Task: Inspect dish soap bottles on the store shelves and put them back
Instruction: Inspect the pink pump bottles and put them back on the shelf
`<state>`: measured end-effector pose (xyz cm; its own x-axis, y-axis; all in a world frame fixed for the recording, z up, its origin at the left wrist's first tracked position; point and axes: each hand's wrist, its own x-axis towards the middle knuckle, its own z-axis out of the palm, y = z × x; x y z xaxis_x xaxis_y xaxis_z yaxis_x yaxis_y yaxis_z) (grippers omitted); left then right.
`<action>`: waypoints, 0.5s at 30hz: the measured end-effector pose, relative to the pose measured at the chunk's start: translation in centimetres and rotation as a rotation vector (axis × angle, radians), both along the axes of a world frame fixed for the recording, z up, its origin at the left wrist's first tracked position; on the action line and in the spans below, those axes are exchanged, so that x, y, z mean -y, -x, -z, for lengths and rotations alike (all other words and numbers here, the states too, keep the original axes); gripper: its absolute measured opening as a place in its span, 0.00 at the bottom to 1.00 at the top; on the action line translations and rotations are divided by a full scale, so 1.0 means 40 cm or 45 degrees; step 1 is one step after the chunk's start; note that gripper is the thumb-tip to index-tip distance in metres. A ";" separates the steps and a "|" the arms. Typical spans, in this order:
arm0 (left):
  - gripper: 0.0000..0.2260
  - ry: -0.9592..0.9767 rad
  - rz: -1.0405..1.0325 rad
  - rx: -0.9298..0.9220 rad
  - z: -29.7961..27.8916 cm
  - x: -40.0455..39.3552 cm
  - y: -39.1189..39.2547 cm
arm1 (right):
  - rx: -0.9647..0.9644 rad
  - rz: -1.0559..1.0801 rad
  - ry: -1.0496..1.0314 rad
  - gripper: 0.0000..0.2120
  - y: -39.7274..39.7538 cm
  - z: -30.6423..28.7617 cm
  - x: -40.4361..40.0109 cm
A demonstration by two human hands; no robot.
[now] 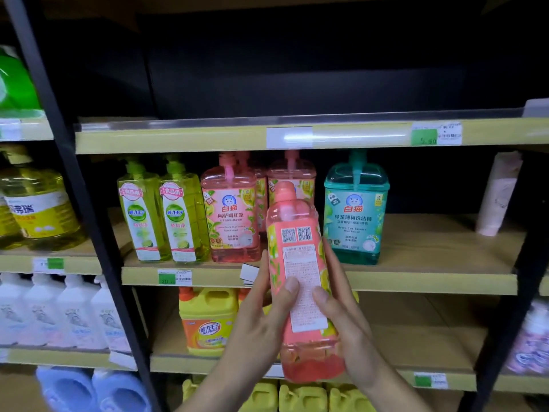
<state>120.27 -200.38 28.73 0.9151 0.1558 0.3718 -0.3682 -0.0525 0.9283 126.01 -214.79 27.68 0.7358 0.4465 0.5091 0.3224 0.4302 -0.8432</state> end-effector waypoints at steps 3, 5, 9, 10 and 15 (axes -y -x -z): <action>0.34 -0.003 0.025 -0.023 0.020 -0.005 0.008 | 0.035 -0.046 0.037 0.30 0.005 0.001 0.002; 0.33 -0.013 0.026 -0.020 0.030 -0.011 0.006 | 0.039 -0.051 0.047 0.32 0.002 -0.003 0.001; 0.38 -0.031 0.089 -0.019 0.050 -0.019 0.002 | 0.006 -0.021 0.054 0.36 -0.015 -0.002 -0.014; 0.39 -0.030 0.118 -0.018 0.053 -0.022 0.002 | -0.010 -0.017 0.058 0.37 -0.016 0.001 -0.017; 0.39 -0.039 0.120 0.004 0.063 -0.036 0.011 | 0.047 0.027 0.046 0.37 -0.002 -0.001 -0.038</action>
<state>119.84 -198.94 26.22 0.9241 0.0574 0.3778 -0.3756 -0.0456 0.9256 126.10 -213.28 27.74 0.7267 0.4491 0.5198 0.3622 0.3926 -0.8454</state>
